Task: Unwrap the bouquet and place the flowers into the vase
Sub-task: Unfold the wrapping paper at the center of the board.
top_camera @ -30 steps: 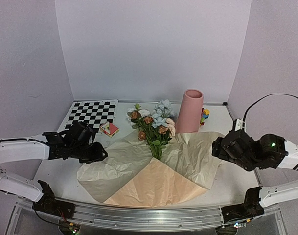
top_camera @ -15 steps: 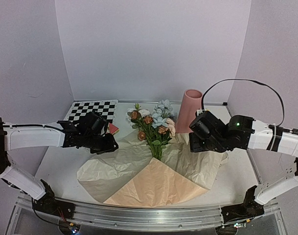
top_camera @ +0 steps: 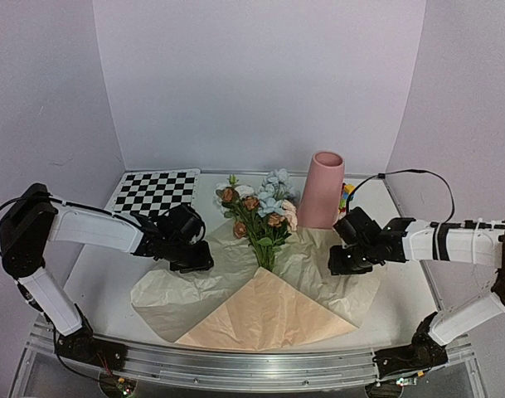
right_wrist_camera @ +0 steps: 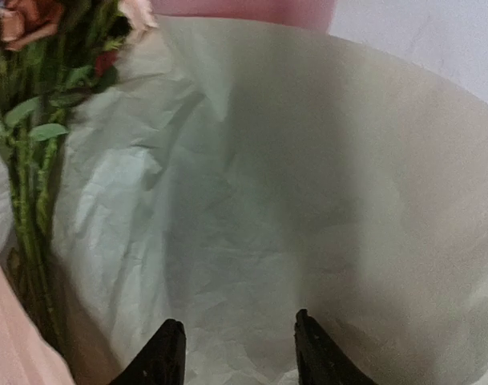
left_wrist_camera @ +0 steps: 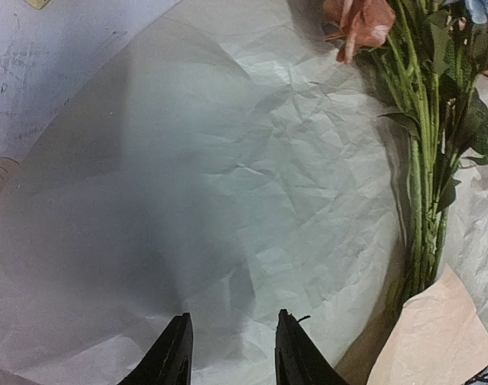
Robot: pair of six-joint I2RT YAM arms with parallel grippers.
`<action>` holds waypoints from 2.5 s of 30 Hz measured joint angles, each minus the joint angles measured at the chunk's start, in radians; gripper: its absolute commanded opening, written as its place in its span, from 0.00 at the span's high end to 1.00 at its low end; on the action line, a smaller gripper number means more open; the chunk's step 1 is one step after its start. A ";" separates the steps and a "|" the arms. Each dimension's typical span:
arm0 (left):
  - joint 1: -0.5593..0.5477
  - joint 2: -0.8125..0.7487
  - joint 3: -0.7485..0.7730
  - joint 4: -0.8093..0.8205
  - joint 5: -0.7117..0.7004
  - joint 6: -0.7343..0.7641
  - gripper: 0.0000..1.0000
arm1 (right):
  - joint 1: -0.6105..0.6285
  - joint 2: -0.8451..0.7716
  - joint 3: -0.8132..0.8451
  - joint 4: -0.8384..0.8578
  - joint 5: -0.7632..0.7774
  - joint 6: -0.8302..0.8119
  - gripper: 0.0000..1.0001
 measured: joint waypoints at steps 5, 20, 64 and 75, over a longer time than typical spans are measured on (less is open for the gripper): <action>0.000 0.035 0.000 0.011 -0.032 -0.024 0.64 | -0.132 -0.016 -0.126 0.064 -0.059 0.023 0.73; -0.009 -0.035 -0.039 0.024 -0.065 -0.032 0.63 | -0.312 -0.165 -0.230 0.152 -0.183 0.040 0.85; -0.053 0.146 -0.003 0.273 -0.031 -0.014 1.00 | -0.239 0.143 -0.163 0.378 -0.455 -0.023 1.00; -0.020 0.222 0.020 0.301 -0.057 -0.058 1.00 | -0.239 0.274 -0.092 0.434 -0.368 0.005 1.00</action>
